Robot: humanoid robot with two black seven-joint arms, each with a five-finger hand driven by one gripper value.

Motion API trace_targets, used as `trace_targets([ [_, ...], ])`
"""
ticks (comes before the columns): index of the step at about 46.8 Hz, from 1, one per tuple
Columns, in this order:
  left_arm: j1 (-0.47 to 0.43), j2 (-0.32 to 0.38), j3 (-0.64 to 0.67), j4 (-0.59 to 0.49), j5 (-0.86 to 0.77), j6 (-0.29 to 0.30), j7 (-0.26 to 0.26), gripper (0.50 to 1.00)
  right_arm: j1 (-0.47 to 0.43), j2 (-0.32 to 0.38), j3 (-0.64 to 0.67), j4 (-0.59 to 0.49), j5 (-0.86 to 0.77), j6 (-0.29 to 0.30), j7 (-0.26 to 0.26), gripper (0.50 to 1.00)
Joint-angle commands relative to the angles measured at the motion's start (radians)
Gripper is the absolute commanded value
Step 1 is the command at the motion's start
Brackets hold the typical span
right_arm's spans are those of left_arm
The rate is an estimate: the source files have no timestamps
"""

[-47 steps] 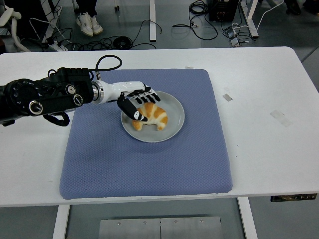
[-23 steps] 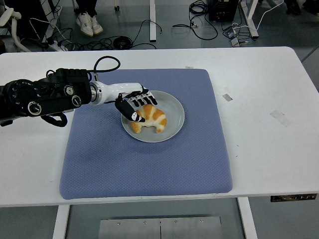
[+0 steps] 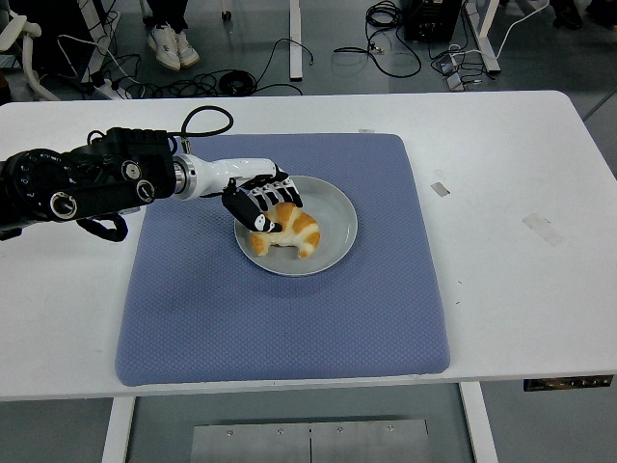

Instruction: Place the bread on the table

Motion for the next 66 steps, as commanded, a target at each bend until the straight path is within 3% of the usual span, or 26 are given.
trace_targets([
  [1, -0.004, 0.006, -0.002, 0.000, 0.000, -0.003, -0.014, 0.664, 0.000, 0.000, 0.001, 0.000, 0.000, 0.000, 0.000, 1.000],
  [24, -0.063, 0.128, -0.026, 0.003, -0.058, -0.006, -0.045, 0.666, 0.000, 0.000, 0.000, 0.000, 0.000, 0.000, 0.000, 1.000],
  [45, -0.032, 0.273, -0.025, 0.034, -0.066, -0.005, -0.046, 0.671, 0.000, 0.000, 0.000, 0.000, 0.000, 0.000, 0.000, 1.000],
  [66, 0.056, 0.274, -0.025, 0.130, -0.066, 0.003, -0.046, 0.683, 0.000, 0.000, 0.000, 0.000, 0.000, 0.000, 0.000, 1.000],
])
